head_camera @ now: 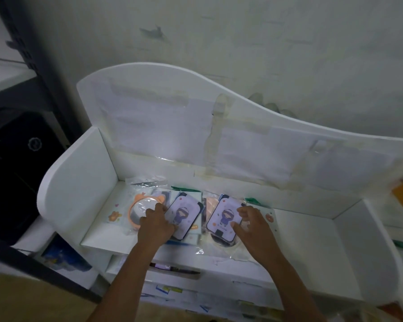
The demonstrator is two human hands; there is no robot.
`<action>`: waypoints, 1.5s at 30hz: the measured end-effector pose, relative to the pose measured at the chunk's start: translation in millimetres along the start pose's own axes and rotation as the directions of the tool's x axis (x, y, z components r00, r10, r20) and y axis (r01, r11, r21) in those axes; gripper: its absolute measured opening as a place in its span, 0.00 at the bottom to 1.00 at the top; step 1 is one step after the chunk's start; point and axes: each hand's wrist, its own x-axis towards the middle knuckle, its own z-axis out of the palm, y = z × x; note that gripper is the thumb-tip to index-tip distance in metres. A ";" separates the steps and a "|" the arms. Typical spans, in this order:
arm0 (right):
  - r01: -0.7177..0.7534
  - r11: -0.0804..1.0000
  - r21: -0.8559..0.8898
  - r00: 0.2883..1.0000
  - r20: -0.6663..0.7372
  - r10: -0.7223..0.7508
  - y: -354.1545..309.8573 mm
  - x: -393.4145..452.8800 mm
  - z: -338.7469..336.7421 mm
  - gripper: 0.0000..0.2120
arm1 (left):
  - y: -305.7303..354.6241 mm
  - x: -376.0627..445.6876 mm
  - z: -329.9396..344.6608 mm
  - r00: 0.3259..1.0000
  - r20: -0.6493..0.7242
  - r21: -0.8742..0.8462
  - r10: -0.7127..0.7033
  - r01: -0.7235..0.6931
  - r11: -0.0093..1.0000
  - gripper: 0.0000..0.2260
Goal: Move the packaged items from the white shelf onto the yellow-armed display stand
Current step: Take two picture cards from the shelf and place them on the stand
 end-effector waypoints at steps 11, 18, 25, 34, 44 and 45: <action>-0.031 0.999 -0.044 0.999 0.008 0.031 -0.3 -5.3 -3.2 0.15 | 8.5 0.2 -18.3 0.990 -0.113 -0.068 0.080 -0.089 0.994 0.06; -0.206 0.967 -0.151 0.978 0.010 0.210 3.4 -2.5 10.3 0.14 | 13.2 -14.0 -26.3 0.988 -0.143 -0.354 0.060 -0.108 0.929 0.06; -0.265 0.915 -0.306 0.964 -0.055 0.261 -8.6 -0.9 34.1 0.30 | -0.7 -28.0 -29.0 0.992 0.100 -0.889 -0.079 0.125 0.441 0.13; -0.276 0.924 -0.263 0.961 -0.102 0.258 -17.8 5.4 63.1 0.47 | -25.9 -53.0 -27.9 0.979 0.133 -0.967 -0.154 0.162 0.197 0.07; -0.275 0.935 0.225 0.961 0.085 0.263 -2.4 9.1 40.9 0.14 | -33.3 -55.8 -32.9 0.984 0.126 -0.966 -0.129 0.151 0.208 0.13; -0.297 0.920 0.254 0.954 0.104 0.280 -0.5 7.2 36.0 0.11 | -30.3 -56.9 -32.8 0.985 0.127 -0.965 -0.113 0.149 0.216 0.14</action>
